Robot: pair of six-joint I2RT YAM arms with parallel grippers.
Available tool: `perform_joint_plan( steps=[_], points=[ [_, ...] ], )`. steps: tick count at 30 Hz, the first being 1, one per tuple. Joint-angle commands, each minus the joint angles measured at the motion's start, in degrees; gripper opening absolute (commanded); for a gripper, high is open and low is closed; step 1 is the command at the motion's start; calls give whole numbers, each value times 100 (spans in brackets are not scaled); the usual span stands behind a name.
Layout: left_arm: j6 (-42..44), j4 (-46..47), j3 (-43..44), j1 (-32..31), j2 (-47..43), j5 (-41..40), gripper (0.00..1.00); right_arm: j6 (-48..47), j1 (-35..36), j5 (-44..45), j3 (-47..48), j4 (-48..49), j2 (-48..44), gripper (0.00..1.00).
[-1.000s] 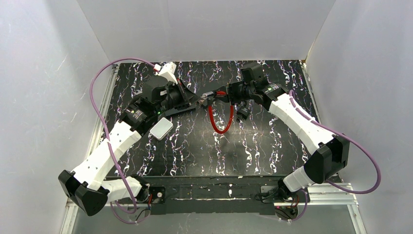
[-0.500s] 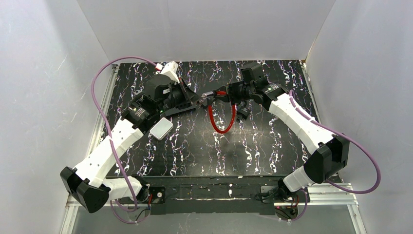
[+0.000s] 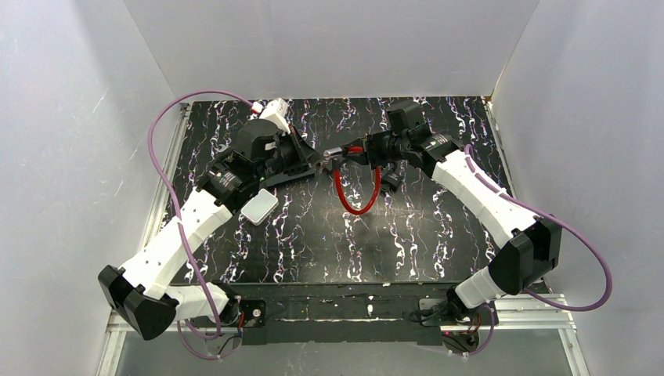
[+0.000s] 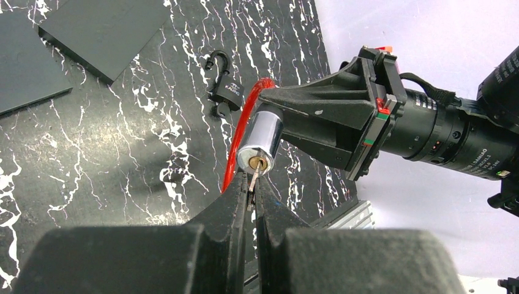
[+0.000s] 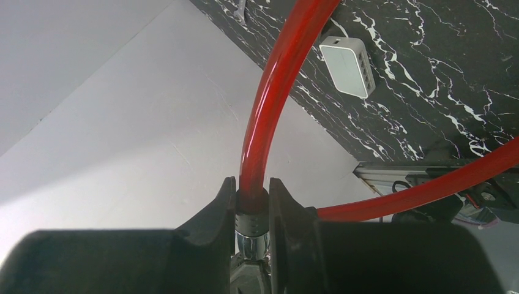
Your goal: Unlock with the key
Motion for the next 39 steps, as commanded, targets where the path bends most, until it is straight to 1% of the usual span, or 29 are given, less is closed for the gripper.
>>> perform_joint_plan(
  steps=[1, 34, 39],
  points=[
    [124, -319, 153, -17, 97, -310, 0, 103, 34, -321, 302, 491, -127, 1],
    [31, -317, 222, -130, 285, -328, 0, 120, -6, -467, 132, 662, -173, 1],
    [29, -197, 182, -151, 340, -269, 0, 112, -10, -475, 173, 667, -158, 1]
  ],
)
